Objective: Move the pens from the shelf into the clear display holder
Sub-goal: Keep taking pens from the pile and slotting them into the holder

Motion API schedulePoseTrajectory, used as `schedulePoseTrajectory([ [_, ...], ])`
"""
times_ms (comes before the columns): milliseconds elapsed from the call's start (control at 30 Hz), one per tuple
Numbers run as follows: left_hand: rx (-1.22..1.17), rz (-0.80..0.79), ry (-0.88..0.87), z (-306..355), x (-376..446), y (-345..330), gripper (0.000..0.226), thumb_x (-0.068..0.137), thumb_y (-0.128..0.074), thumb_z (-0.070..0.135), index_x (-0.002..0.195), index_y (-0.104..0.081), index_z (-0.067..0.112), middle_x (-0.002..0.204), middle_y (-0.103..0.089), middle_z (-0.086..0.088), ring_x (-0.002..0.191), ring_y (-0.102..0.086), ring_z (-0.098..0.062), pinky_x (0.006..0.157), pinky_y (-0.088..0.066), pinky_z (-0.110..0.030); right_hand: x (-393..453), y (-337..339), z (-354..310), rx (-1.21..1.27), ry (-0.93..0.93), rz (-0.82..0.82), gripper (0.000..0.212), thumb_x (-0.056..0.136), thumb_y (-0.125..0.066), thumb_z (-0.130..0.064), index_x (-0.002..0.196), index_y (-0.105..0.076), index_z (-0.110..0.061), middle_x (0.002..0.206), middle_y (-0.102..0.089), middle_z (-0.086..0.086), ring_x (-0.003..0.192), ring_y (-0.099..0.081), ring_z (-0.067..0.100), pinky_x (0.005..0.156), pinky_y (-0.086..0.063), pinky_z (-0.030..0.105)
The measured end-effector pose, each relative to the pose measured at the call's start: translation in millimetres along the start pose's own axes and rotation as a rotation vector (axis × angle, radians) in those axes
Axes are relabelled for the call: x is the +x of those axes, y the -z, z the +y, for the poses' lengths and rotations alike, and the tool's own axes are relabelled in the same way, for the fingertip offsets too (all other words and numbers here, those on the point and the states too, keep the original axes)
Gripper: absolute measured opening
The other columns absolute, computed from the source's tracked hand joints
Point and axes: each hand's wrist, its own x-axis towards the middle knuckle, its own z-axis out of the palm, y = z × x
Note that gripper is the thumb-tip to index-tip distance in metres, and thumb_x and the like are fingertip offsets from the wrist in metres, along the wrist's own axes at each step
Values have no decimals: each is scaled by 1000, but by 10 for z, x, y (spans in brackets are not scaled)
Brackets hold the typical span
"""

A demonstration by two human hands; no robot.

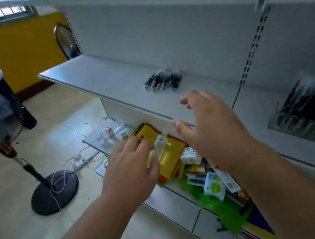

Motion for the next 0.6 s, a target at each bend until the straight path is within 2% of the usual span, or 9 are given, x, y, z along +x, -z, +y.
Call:
schedulePoseTrajectory([
  [267,-28,-28,3,-311,881,-219,36,85,-41,41,103,-67,23,97,-63,4,89,-59,-21,76,-47,-36,1039,-296,185,-26,-31,-60,38,93,-53,-48,124,-49,-26,121,-54,-4,109,-53,17,91,-48,39],
  [433,-65,-108,41,-527,1395,-349,39,89,-39,45,114,-63,28,111,-61,6,104,-55,-20,86,-46,-38,1502,-473,214,-55,11,-40,34,92,-58,-42,117,-53,-20,113,-57,0,104,-55,19,89,-47,40],
  [600,-125,-122,-13,-765,1890,-563,34,91,-44,43,115,-63,26,111,-61,6,105,-56,-20,89,-49,-39,1819,-650,274,-70,-42,2,35,91,-60,-42,118,-53,-21,111,-59,-1,100,-56,15,86,-50,35],
])
